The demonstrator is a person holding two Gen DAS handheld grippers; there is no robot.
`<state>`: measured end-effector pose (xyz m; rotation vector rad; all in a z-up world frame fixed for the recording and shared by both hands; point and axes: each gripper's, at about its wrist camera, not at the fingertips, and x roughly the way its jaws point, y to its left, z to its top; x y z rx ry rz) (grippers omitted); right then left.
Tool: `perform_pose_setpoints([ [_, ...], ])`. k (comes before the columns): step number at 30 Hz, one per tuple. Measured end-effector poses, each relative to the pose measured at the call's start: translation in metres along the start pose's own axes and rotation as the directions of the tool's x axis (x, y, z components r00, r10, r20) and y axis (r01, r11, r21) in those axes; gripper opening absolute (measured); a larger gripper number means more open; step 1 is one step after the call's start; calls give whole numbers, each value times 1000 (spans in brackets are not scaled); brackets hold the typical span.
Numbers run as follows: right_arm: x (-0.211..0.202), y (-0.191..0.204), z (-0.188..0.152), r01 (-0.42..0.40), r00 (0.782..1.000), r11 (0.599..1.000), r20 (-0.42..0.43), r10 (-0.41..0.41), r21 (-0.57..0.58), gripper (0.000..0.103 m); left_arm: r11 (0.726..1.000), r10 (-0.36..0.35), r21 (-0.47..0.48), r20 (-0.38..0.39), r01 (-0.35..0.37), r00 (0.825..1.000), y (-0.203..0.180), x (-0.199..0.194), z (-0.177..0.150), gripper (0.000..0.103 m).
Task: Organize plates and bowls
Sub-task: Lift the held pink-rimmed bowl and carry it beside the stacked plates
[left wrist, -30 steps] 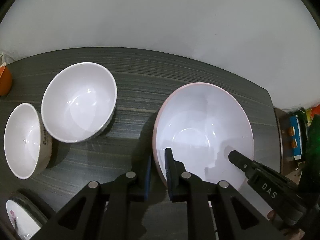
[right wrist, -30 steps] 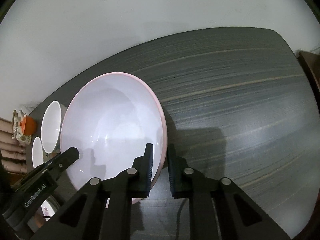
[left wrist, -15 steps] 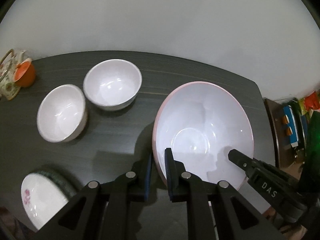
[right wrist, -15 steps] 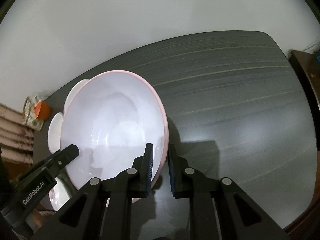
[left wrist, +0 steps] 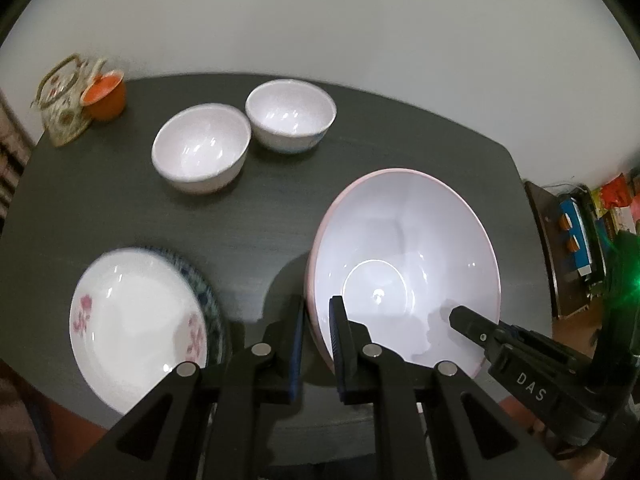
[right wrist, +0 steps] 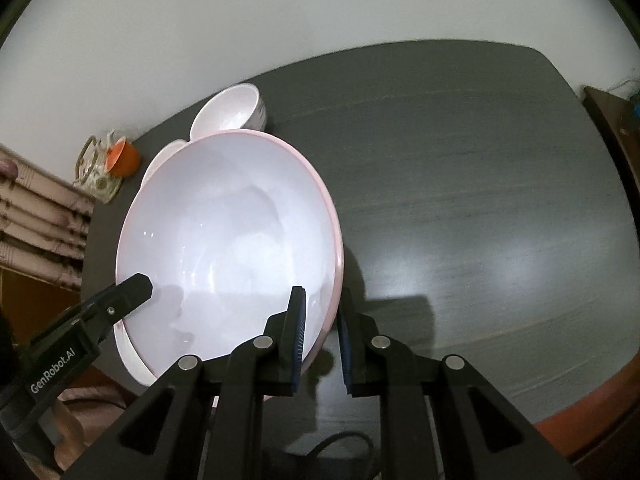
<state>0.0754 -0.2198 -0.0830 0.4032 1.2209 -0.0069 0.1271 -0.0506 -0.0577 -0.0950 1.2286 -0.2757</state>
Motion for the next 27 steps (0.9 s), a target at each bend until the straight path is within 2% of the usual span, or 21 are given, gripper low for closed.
perform_pose_setpoints([
  [12,23,4,-46,15,998,1000,-68,-15,-9,16,999,7,-46,-31,-8,999,14,22,-32,13],
  [27,37,-3,-55,40,996,999,-78,-40,9,16,1000,1,-31,-54,-3,999,7,48,-38,13],
])
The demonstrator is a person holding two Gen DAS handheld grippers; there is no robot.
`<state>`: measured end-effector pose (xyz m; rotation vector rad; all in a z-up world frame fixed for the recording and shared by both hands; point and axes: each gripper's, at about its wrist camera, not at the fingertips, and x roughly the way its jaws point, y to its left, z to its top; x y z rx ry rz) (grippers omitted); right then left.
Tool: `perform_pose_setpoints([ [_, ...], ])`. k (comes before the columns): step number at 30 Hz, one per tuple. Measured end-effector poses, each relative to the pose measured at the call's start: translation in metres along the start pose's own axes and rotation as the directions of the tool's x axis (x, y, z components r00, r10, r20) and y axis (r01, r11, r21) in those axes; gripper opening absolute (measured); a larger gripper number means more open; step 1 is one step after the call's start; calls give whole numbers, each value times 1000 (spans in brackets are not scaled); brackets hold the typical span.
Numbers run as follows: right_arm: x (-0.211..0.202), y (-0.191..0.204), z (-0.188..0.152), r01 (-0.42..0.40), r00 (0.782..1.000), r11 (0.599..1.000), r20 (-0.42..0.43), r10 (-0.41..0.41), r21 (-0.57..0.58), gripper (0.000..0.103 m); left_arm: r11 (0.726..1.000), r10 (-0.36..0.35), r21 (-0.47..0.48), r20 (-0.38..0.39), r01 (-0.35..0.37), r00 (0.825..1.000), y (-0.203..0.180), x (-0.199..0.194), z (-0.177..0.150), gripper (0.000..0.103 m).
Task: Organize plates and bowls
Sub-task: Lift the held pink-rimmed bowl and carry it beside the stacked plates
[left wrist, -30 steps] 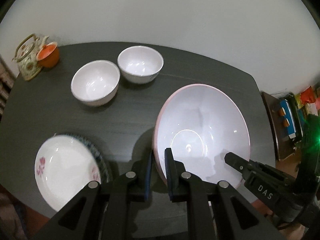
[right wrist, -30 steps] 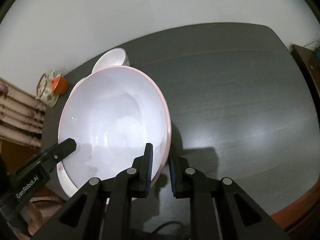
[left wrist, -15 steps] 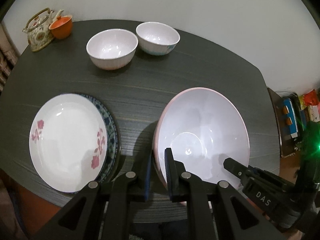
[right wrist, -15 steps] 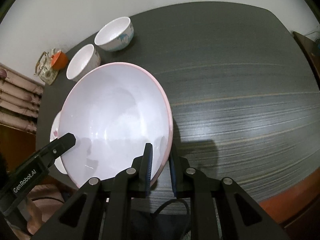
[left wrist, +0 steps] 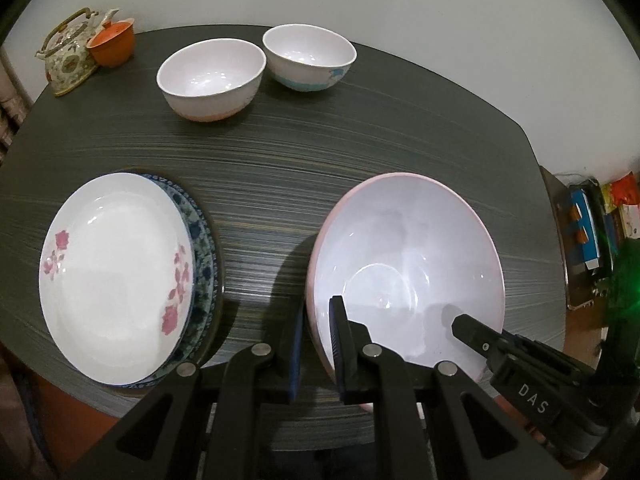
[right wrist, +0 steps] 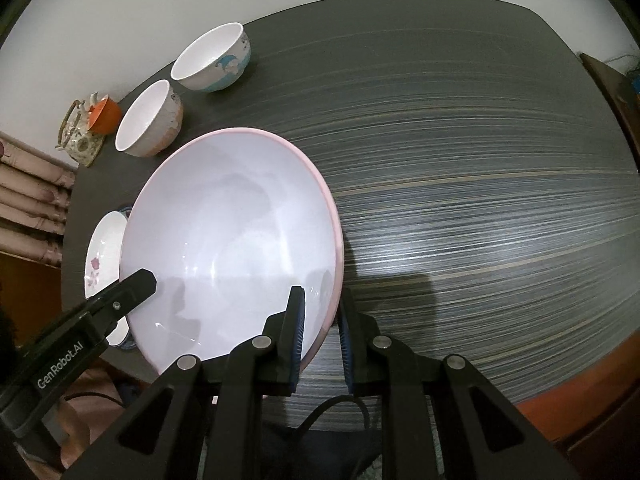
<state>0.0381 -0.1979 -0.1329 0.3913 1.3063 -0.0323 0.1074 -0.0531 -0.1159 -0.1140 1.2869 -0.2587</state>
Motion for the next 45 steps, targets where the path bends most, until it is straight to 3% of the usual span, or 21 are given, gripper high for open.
perform_pose_setpoints([
  [25,10,-2,0,11,1000,1000,-13,-10,14,16,1000,6,-12,-40,-6,999,1,16,-2,13],
  [37,11,-4,-2,-3,1000,1000,-24,3,12,22,1000,-6,-23,-44,5,999,4,15,-1,13],
  [45,0,2,-1,-2,1000,1000,10,2,7,35,999,6,-37,-46,-8,999,8,12,1,14],
])
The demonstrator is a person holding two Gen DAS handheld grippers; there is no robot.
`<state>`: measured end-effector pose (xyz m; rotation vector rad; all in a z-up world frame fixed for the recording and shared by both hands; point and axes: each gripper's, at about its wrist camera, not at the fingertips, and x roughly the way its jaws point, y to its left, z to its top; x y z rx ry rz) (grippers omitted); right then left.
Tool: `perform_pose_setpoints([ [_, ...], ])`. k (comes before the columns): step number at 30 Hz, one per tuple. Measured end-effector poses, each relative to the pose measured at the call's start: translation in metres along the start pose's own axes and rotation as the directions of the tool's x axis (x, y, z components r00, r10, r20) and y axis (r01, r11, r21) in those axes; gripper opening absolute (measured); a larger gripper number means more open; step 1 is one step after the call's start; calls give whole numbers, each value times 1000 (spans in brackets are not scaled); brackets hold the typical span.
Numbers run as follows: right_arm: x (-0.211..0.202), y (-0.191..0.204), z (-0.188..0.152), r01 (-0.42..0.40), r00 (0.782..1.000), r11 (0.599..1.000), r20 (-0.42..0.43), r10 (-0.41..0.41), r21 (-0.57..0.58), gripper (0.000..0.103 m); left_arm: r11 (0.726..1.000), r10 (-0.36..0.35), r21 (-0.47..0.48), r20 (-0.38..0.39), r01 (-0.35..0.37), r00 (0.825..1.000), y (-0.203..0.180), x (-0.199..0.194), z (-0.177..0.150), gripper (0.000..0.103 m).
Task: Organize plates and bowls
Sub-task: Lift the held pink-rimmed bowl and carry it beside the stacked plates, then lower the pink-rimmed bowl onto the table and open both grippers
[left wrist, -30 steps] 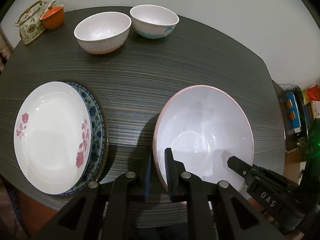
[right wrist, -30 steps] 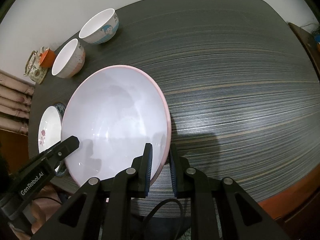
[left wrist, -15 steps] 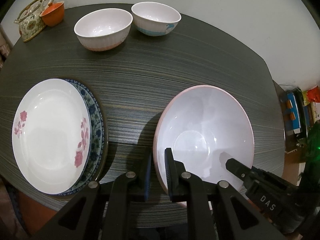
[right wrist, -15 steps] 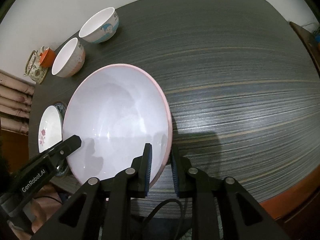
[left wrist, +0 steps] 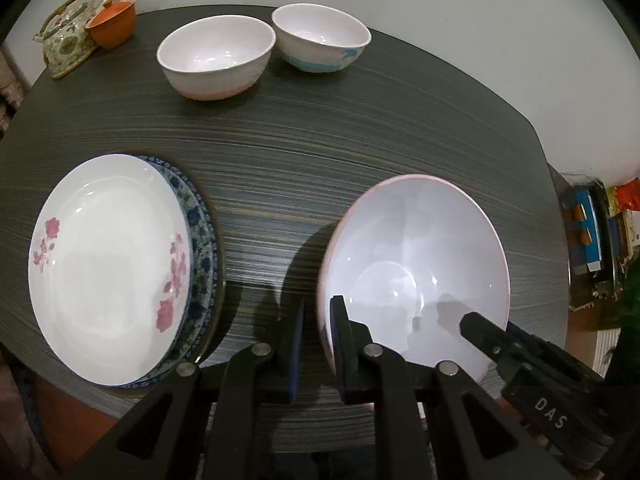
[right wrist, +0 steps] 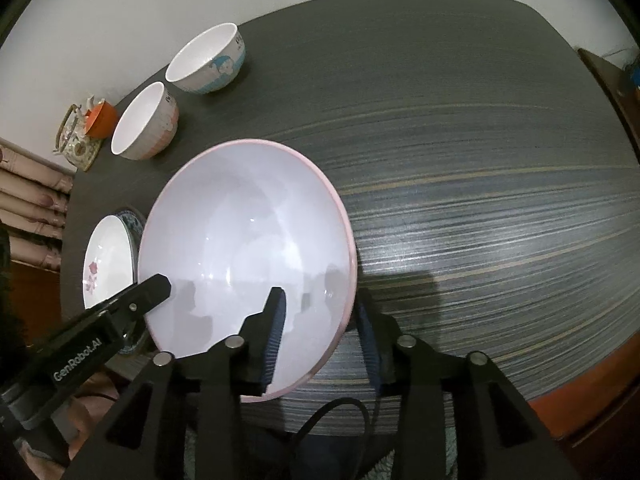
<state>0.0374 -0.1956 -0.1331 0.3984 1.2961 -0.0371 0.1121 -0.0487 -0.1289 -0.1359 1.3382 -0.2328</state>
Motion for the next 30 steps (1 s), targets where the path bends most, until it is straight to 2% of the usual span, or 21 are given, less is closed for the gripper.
perform_pose_setpoints([
  [6,-8,1,5,7,1000,1000,26,-7,-1,39,1000,6,-9,20,-6,1000,6,-9,1,26],
  [10,-16,3,11,15,998,1000,61,-15,3,49,1000,4,-10,29,-4,1000,8,-14,2,33],
  [20,-29,18,16,40,993,999,114,-36,-33,50,1000,-15,-18,58,16,998,21,-29,11,35],
  [24,-31,25,19,43,992,998,124,-37,-47,50,999,-9,-34,66,11,998,30,-34,16,42],
  [30,-30,41,24,58,991,995,125,-47,-85,50,998,5,-62,91,0,996,50,-44,26,43],
])
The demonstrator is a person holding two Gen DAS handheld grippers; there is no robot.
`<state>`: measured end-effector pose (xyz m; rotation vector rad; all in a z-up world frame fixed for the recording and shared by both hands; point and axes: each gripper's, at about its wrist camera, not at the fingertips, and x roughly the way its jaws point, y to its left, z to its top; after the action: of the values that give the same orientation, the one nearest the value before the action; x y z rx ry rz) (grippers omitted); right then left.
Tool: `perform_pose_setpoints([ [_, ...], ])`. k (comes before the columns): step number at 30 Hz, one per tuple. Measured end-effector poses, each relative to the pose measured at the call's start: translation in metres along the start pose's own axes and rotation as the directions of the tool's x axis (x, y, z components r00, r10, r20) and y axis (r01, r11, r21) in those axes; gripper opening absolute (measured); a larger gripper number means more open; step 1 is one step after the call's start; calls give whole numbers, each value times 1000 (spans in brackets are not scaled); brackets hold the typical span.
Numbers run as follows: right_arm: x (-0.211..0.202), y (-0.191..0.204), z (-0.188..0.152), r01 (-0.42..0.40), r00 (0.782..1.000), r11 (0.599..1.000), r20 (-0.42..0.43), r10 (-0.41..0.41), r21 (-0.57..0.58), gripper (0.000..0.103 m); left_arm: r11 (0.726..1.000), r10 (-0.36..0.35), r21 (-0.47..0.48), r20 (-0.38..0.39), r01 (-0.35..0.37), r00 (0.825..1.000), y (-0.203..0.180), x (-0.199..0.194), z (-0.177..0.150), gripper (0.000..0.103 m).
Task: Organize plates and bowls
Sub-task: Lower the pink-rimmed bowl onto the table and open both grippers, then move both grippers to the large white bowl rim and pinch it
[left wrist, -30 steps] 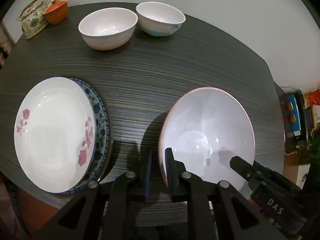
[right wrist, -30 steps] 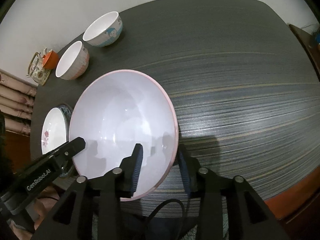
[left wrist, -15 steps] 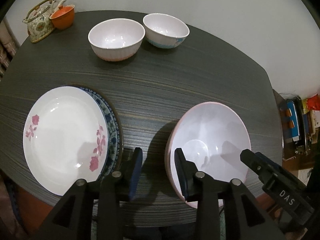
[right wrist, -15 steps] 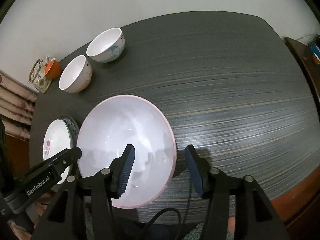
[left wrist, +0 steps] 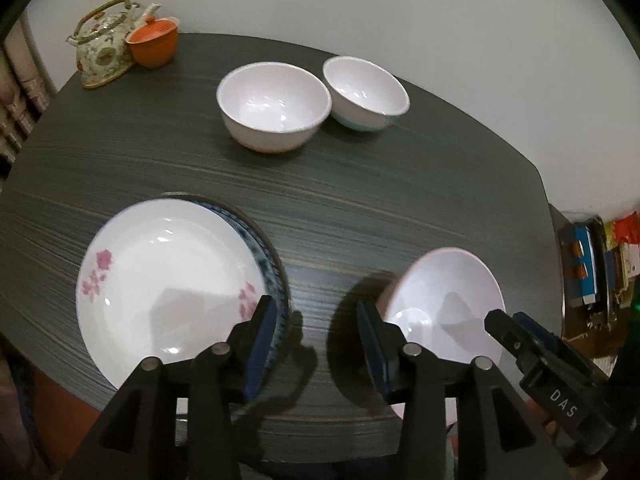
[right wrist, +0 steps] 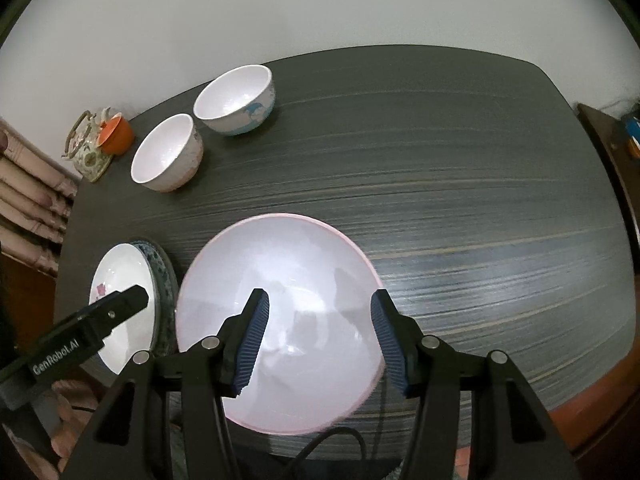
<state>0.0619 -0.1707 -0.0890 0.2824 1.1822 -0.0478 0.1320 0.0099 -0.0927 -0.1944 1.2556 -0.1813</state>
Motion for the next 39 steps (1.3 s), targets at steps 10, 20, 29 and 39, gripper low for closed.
perform_pose_setpoints([
  [10,4,36,20,-22,1000,996,-24,20,-86,50,998,24,-62,26,-22,999,39,-9,24,43],
  [20,17,69,50,-110,992,983,-80,98,-147,54,991,55,-127,39,-49,998,82,-5,52,44],
  [29,49,94,94,-158,983,973,-123,138,-169,54,989,39,-148,83,-26,996,97,5,95,44],
  [39,103,109,143,-178,977,971,-150,154,-159,53,987,24,-159,103,-8,994,101,34,145,44],
])
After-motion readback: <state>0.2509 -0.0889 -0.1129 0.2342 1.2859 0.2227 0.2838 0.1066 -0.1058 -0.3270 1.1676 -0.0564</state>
